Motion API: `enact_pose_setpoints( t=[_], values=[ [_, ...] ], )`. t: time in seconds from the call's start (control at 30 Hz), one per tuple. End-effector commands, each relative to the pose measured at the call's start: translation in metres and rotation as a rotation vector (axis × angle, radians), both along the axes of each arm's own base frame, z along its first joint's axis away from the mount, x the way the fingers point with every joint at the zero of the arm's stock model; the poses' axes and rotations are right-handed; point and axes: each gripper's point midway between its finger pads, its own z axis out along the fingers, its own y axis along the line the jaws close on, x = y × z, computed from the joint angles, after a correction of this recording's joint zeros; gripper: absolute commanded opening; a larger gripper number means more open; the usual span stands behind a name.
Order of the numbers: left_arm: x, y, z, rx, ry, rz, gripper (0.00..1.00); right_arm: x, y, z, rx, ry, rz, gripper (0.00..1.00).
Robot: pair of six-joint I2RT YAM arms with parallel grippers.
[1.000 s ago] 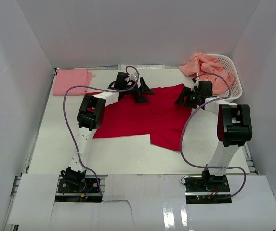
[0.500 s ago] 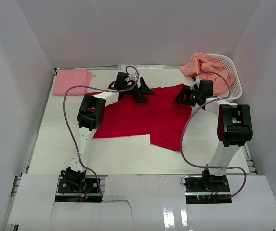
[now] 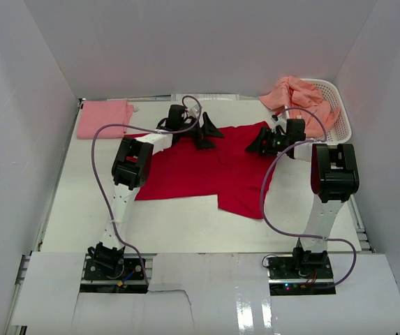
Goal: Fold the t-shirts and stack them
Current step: Fold the flattened tshirt in 1/3 of the way
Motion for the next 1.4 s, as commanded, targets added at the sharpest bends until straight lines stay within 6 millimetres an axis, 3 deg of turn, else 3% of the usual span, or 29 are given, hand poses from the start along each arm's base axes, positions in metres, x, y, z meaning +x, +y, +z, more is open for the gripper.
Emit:
enact_pose_setpoints(
  t=[0.0, 0.43, 0.93, 1.17, 1.37],
  values=[
    [0.001, 0.006, 0.028, -0.005, -0.039, 0.006, 0.98, 0.0, 0.01, -0.001, 0.051, 0.003, 0.057, 0.69],
    [0.001, 0.006, 0.028, -0.006, -0.04, 0.006, 0.98, -0.003, 0.007, 0.015, 0.03, -0.014, 0.068, 0.64],
    [0.0, 0.006, 0.029, -0.01, -0.039, 0.004, 0.98, -0.002, 0.011, 0.055, 0.017, -0.071, 0.075, 0.64],
    [0.0, 0.006, 0.029, -0.01, -0.038, 0.004, 0.98, -0.001, 0.018, 0.044, 0.031, -0.037, 0.099, 0.63],
    [0.0, 0.006, 0.029, -0.01, -0.039, 0.004, 0.98, -0.005, 0.026, 0.03, 0.025, 0.01, 0.139, 0.54]
  ],
)
